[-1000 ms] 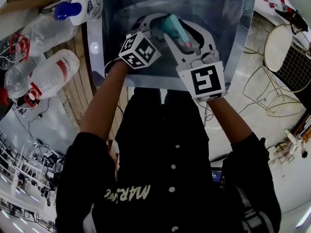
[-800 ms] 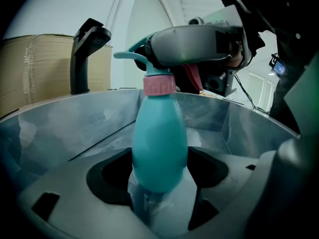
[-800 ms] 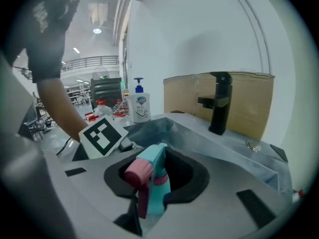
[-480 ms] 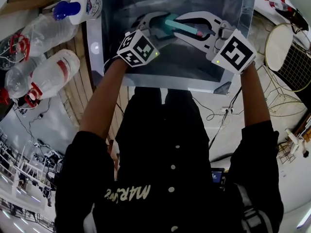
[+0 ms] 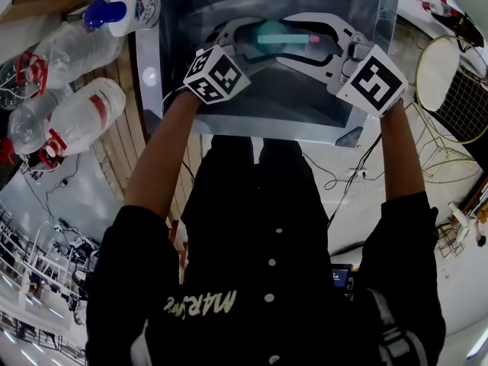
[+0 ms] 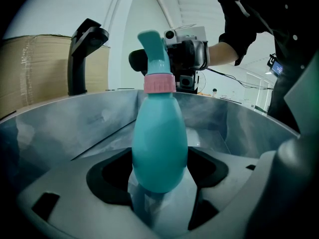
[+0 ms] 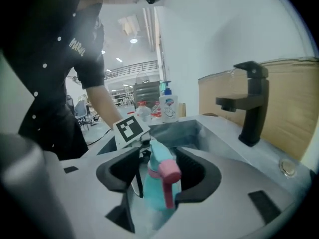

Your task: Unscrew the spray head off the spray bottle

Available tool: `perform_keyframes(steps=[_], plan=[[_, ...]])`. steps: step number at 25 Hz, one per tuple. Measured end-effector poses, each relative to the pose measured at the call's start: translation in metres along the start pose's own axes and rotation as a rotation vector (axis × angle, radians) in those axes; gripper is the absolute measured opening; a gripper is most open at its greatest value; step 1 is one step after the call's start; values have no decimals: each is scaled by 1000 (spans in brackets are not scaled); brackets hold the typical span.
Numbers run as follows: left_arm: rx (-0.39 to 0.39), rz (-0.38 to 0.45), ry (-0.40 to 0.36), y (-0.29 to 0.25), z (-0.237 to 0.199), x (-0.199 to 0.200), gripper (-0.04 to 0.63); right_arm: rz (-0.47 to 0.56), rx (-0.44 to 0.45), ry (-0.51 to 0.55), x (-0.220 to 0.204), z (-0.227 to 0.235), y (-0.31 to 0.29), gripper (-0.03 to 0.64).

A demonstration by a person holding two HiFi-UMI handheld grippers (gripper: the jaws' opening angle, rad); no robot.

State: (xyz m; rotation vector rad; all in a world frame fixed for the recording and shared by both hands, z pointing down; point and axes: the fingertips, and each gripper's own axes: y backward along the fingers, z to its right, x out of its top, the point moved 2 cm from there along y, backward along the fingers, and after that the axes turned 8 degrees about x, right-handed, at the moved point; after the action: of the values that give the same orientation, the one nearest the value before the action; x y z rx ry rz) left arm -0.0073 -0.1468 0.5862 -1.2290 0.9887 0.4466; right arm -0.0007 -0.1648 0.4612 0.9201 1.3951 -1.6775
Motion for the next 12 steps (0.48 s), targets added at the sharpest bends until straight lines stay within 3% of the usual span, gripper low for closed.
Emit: perform_keyframes(steps=[2,4,8,10,12], plan=[[1,2,0,-1,0,1,360,93,-99,-66,8,-1,13,262],[2,4,0,0,0,0,360,191,-263,-184,11,-1,26,278],[-2,6,1,0,0,0,360,181,-579,-392,-15,-16,50,311],[-3,7,-1,0,0,-1,360,191,-660,-456,-21,-25,48,316],[-1,7,-4,0,1,0,360,190,-677,-479,-20,-34,33,316]])
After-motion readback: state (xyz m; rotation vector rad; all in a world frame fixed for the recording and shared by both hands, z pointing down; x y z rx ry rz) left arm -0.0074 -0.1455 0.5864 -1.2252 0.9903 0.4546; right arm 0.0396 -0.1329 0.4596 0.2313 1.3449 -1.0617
